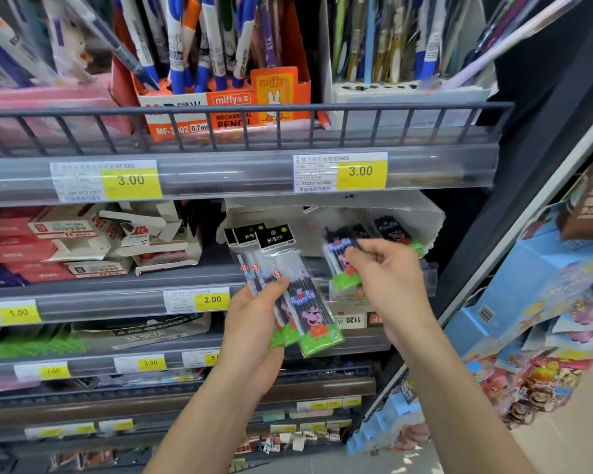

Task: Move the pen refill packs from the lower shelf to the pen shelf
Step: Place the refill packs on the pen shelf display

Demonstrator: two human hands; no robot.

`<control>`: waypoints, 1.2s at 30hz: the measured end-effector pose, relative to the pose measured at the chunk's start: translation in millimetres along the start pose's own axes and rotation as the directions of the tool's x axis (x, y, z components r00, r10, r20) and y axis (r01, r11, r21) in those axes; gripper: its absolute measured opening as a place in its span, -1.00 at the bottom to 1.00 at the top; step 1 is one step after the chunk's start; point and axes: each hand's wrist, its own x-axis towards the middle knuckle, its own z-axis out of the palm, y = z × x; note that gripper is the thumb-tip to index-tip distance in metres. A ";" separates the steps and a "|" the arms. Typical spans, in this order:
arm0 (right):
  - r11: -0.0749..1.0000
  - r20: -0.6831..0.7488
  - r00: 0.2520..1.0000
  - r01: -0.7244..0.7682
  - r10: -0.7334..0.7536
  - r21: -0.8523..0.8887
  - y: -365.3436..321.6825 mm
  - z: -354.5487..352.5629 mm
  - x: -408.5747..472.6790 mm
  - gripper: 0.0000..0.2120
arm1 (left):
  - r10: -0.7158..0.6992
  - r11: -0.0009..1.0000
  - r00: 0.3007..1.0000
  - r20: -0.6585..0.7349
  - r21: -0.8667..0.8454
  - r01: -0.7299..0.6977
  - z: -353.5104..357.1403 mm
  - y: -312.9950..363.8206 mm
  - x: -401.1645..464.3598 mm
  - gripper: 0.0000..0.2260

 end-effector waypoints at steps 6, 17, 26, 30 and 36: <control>0.787 -0.110 0.981 0.057 -0.157 -0.615 -13.2 25.4 36.6 -0.70 | -0.007 1.000 1.000 -0.014 -0.007 0.007 -2.1 0.7 -4.0 -0.83; 0.406 0.050 0.948 0.183 -0.315 -0.895 -1.6 35.2 39.6 -0.68 | -0.013 1.000 1.000 0.000 -0.007 0.013 -1.3 1.5 -5.6 -0.85; 0.455 0.088 0.947 0.228 -0.308 -0.861 6.4 33.3 42.2 -0.63 | -0.020 1.000 1.000 0.012 0.004 0.020 2.4 3.7 -5.8 -0.83; 0.523 0.060 0.903 0.299 -0.425 -0.798 14.2 29.6 32.1 -0.63 | -0.014 1.000 1.000 0.005 0.004 0.014 1.6 6.8 -6.4 -0.81; 0.493 -0.016 0.816 0.334 -0.578 -0.804 44.0 2.1 13.3 -0.64 | -0.007 1.000 1.000 0.008 -0.005 0.007 -0.8 13.9 -8.1 -0.85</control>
